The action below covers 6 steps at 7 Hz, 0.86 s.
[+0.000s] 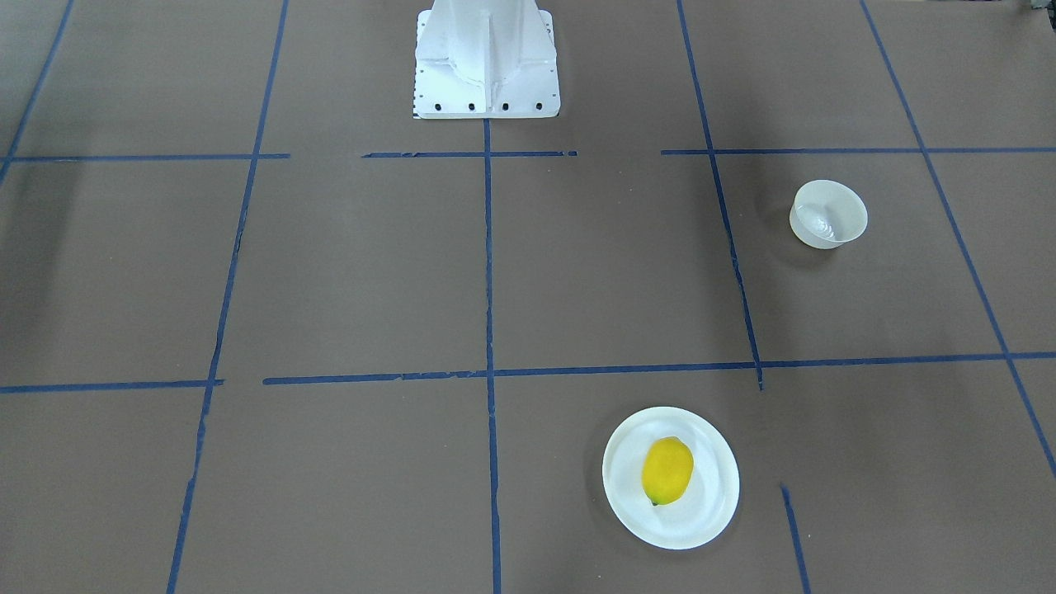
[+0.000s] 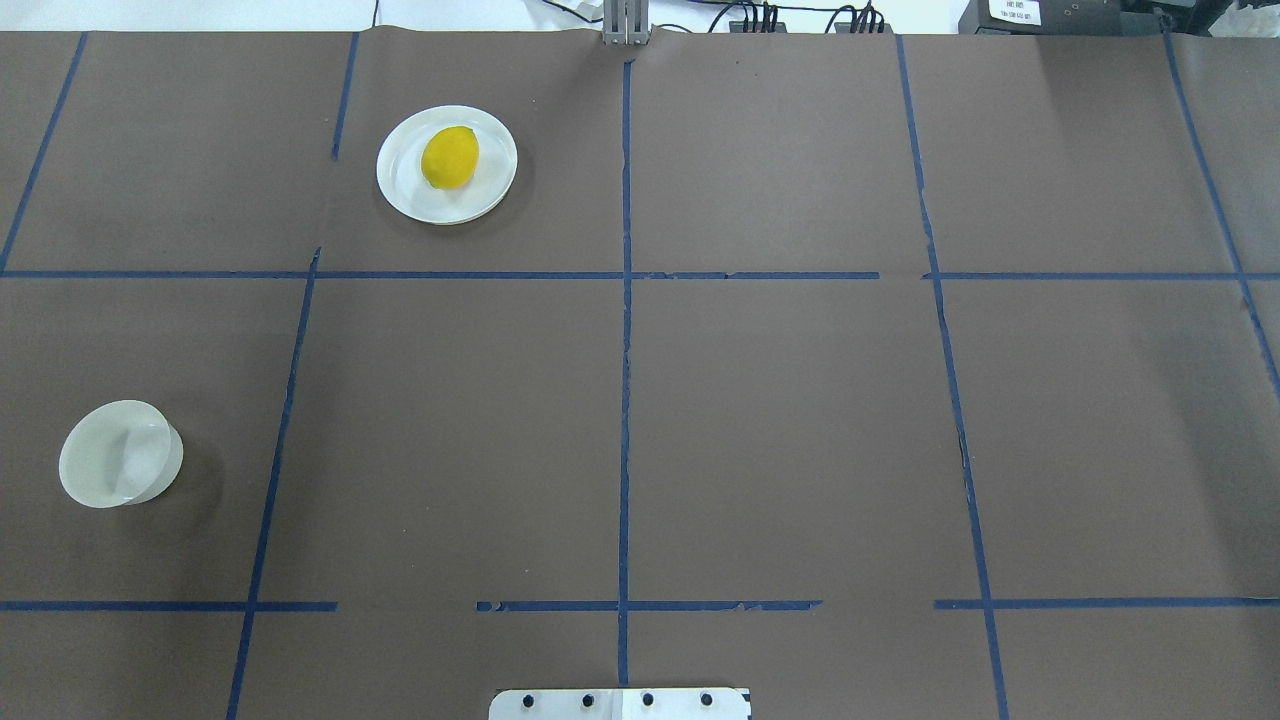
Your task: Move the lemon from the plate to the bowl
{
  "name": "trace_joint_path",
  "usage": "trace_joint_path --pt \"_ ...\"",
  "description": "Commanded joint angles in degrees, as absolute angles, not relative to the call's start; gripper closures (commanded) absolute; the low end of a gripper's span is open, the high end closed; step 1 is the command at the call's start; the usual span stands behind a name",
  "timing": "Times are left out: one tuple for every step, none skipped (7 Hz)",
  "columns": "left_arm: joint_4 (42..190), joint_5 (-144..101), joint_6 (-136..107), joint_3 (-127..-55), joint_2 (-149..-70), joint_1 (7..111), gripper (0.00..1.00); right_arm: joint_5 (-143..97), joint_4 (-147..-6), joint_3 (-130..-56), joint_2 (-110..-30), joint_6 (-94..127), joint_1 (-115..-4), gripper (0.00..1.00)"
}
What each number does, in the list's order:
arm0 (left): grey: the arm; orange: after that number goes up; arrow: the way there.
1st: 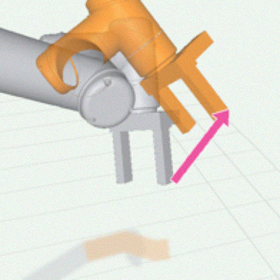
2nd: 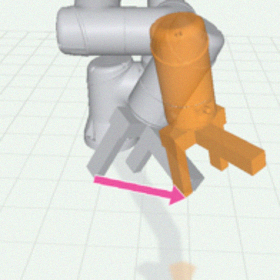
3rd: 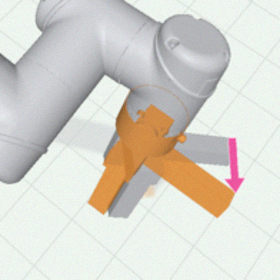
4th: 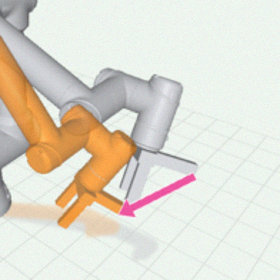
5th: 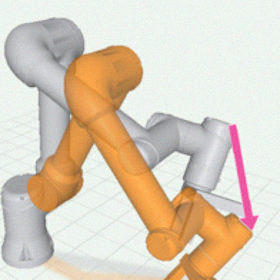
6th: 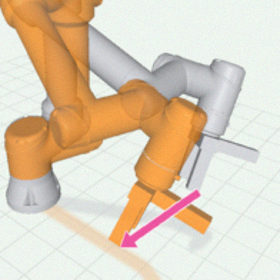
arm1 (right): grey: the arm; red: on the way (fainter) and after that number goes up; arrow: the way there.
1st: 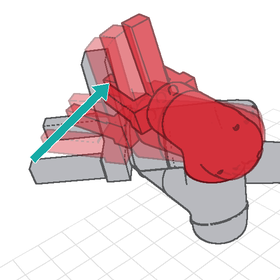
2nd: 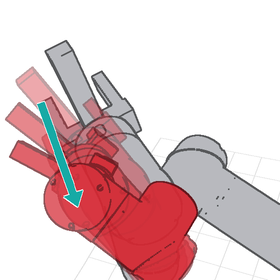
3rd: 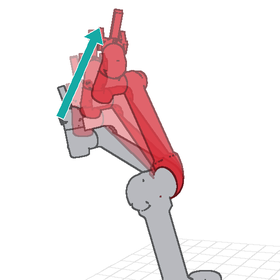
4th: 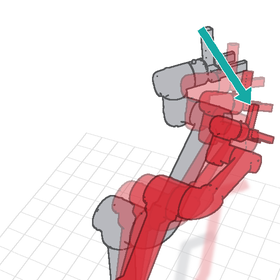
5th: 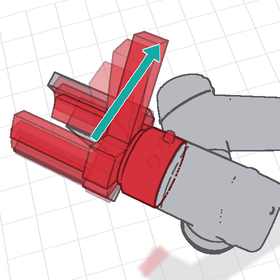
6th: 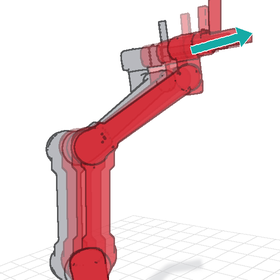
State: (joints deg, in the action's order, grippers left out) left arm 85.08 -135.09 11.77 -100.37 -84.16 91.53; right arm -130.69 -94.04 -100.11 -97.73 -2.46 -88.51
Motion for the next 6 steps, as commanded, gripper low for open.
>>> trace_joint_path --pt "85.1 -135.3 12.3 -100.5 -84.0 91.7 0.0 -130.7 -94.0 -100.1 -97.7 -2.5 -88.5 0.0" --pt "85.1 -135.4 12.0 -100.7 -84.2 91.7 0.0 -130.7 -94.0 -100.1 -97.7 -2.5 -88.5 0.0" --pt "85.1 -135.6 11.7 -101.0 -84.8 91.7 0.0 -130.6 -94.0 -100.1 -97.7 -2.5 -88.5 0.0" --pt "85.0 -135.6 11.7 -101.8 -87.3 91.6 0.0 -130.7 -94.0 -100.1 -97.7 -2.5 -88.5 0.0" --pt "85.3 -135.5 11.6 -105.6 -88.0 91.4 0.0 -130.7 -94.0 -100.1 -97.7 -2.5 -88.5 0.0" --pt "85.9 -135.7 11.7 -108.4 -90.2 90.3 0.0 -130.7 -94.0 -100.1 -97.7 -2.5 -88.5 0.0"
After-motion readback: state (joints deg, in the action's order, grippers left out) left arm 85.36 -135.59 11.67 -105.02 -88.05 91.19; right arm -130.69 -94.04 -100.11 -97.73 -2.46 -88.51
